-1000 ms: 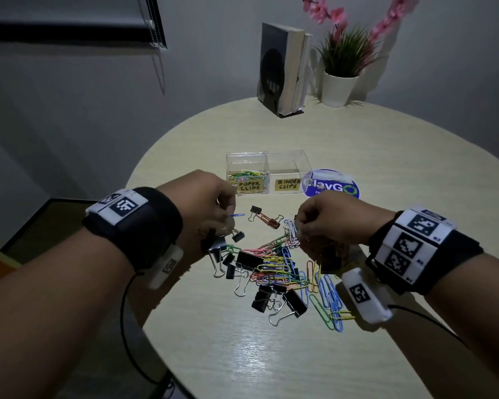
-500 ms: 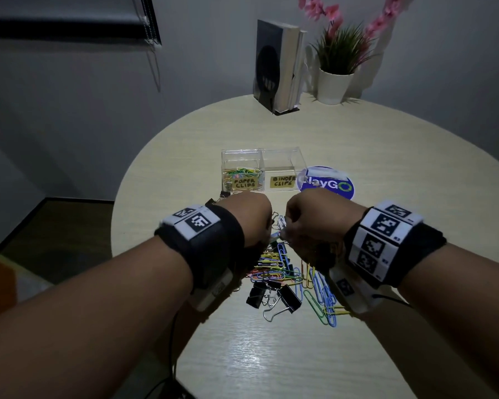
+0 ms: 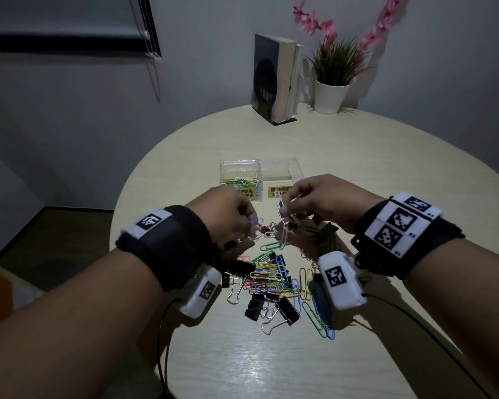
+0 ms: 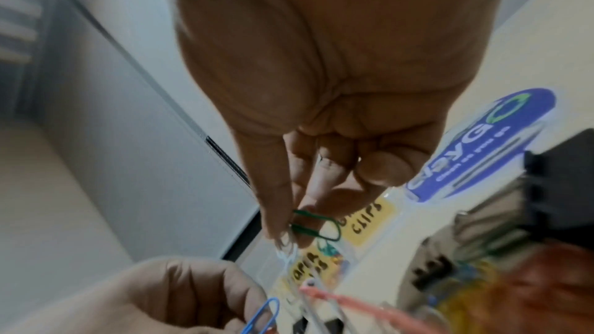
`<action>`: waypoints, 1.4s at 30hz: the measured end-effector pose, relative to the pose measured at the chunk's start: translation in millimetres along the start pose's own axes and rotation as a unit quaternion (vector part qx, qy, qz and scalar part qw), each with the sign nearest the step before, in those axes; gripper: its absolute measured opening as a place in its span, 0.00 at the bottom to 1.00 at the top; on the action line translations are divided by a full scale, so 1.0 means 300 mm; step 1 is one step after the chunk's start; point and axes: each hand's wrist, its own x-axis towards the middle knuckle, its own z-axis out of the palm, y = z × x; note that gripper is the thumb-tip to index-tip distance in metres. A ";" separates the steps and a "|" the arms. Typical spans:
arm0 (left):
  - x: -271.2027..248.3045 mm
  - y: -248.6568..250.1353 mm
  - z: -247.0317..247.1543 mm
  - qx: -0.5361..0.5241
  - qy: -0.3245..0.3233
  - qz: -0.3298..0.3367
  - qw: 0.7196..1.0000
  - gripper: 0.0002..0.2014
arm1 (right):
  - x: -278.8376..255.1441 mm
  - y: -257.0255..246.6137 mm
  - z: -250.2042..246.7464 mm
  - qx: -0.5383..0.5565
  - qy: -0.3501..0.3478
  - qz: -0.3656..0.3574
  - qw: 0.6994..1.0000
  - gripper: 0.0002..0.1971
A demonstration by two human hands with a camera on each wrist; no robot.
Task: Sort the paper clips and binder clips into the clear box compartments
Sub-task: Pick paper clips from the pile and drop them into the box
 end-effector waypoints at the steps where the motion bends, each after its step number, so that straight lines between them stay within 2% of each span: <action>1: 0.003 -0.009 -0.022 -0.035 0.016 -0.001 0.999 0.02 | 0.010 -0.016 -0.006 0.043 -0.008 -0.004 0.999 0.07; 4: 0.024 -0.046 -0.090 -0.159 0.077 -0.014 0.984 0.03 | 0.046 -0.081 -0.022 0.131 -0.003 -0.022 0.991 0.06; 6: 0.048 -0.070 -0.127 -0.204 0.129 -0.021 0.970 0.04 | 0.073 -0.132 -0.026 0.173 0.013 -0.036 0.984 0.05; 12: 0.140 -0.115 -0.158 -0.227 0.231 -0.066 0.944 0.05 | 0.171 -0.240 0.010 0.201 0.078 -0.083 0.973 0.07; 16: 0.180 -0.119 -0.137 -0.191 0.251 -0.092 0.944 0.05 | 0.238 -0.244 0.068 0.164 0.128 -0.090 0.974 0.07; 19: 0.186 -0.117 -0.124 -0.153 0.236 -0.100 0.954 0.05 | 0.276 -0.212 0.103 0.043 0.167 -0.084 0.981 0.05; 22: 0.182 -0.121 -0.128 -0.167 0.235 -0.102 0.952 0.06 | 0.272 -0.187 0.111 -0.073 0.121 -0.073 0.987 0.06; 26: 0.137 -0.108 -0.140 -0.165 0.261 -0.071 0.949 0.04 | 0.196 -0.154 0.066 -0.007 0.144 -0.085 0.986 0.08; 28: 0.100 -0.076 -0.137 -0.136 0.244 -0.032 0.959 0.03 | 0.153 -0.117 0.023 -0.014 0.133 -0.083 0.988 0.07; 31: 0.059 -0.006 -0.090 -0.001 0.135 0.043 0.990 0.05 | 0.097 -0.030 -0.022 -0.141 0.086 -0.073 0.984 0.06; 33: 0.058 0.027 -0.034 0.109 0.052 0.076 0.990 0.10 | 0.068 0.021 -0.026 -0.240 0.063 -0.062 0.967 0.05; 36: 0.076 0.045 0.033 0.209 -0.028 0.078 0.974 0.15 | 0.025 0.063 -0.014 -0.328 0.040 -0.061 0.942 0.04; 38: 0.081 0.045 0.046 0.243 -0.050 0.073 0.966 0.15 | 0.003 0.075 0.001 -0.351 0.019 -0.065 0.934 0.06; 42: 0.072 0.039 0.035 0.266 -0.043 0.041 0.962 0.12 | -0.018 0.085 0.035 -0.405 -0.009 -0.093 0.910 0.10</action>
